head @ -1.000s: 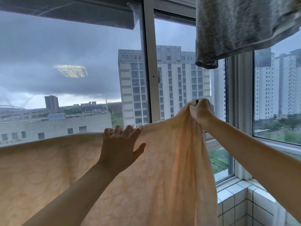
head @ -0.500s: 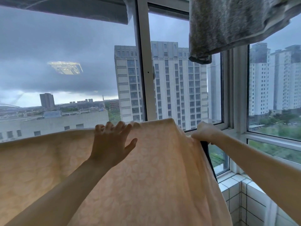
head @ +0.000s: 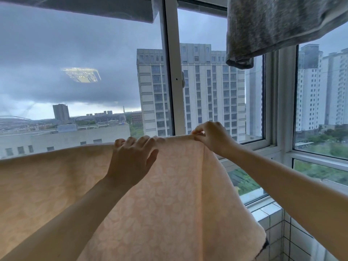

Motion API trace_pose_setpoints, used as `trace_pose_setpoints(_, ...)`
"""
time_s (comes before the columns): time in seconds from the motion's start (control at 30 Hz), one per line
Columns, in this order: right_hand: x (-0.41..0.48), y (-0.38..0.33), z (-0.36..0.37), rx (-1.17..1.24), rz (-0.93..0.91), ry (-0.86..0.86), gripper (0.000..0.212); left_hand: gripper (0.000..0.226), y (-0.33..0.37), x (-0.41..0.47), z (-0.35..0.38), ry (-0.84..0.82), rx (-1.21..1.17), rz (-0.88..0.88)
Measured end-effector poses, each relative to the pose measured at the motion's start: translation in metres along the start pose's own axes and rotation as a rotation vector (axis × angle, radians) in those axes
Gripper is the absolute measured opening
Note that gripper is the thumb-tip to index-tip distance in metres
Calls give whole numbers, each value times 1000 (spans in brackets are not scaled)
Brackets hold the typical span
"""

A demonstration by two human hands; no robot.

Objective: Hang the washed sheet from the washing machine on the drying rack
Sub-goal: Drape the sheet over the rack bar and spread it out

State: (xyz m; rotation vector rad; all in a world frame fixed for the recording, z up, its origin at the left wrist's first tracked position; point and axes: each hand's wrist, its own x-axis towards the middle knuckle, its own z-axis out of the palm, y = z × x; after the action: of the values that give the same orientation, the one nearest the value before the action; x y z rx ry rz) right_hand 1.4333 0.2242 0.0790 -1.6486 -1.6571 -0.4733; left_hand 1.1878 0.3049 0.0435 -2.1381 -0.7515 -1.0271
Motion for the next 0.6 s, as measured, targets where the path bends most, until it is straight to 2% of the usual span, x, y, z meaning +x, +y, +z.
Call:
trace_pose_setpoints(0.07,-1,-3,0,-11,-1,31,17,29,-2,-1,1,53,-41,13)
trace_pose_setpoints(0.23,-3,-6,5,-105,-37,171,14,27,-3,1,2,107,-73,-31)
trace_pose_setpoints(0.4,8,-10,5,-231,14,228,24,28,2,7,-8,176,-281,-92)
trace_pose_setpoints(0.53,19,-17,4,-136,40,324,18,24,5,15,-12,255,-474,-153)
trace_pose_setpoints(0.6,13,-18,10,-115,19,314,16,25,12,8,-9,270,-471,-114)
